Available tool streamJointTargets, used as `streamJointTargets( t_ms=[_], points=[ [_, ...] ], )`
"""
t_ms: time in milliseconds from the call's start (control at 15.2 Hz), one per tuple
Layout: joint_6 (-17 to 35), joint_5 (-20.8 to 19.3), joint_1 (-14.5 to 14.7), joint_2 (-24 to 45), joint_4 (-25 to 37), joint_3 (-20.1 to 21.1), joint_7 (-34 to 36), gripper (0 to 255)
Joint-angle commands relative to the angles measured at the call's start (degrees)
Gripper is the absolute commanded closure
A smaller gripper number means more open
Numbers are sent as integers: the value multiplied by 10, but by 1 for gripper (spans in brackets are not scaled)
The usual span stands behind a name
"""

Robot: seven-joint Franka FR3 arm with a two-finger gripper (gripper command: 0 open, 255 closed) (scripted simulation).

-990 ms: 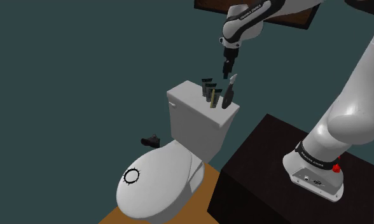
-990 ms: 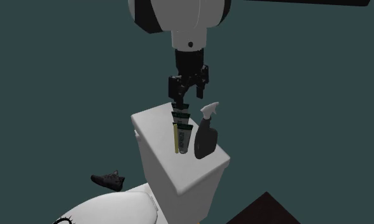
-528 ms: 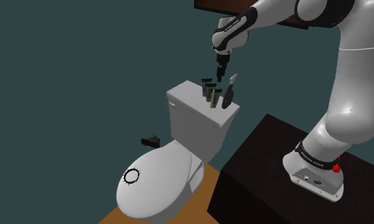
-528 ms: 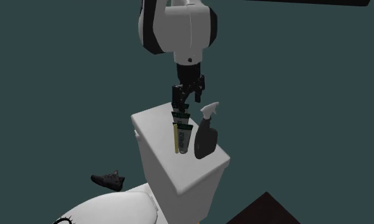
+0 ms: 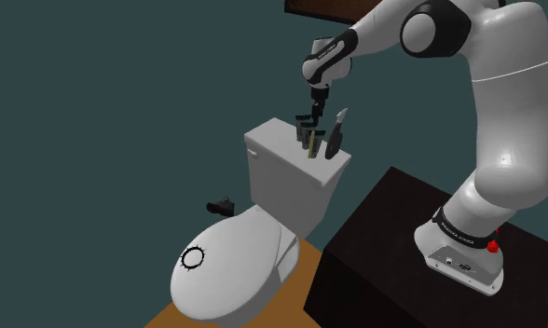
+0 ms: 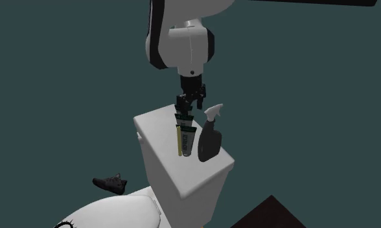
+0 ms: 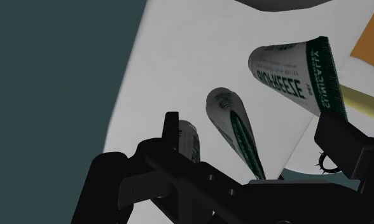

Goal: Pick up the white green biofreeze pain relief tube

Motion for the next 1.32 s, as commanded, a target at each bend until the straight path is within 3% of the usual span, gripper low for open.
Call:
streamJointTargets(
  t_ms=[0,264,330,924,1254],
  points=[
    [11,2,-1,9,-3,1,-1,0],
    [24,5,-3,22,-2,4,-2,0],
    [25,5,-2,22,-4,4,-2,255],
    [24,5,-3,22,-2,4,-2,255],
    [-1,-1,0,-3,-2,0,0,255]
  ],
)
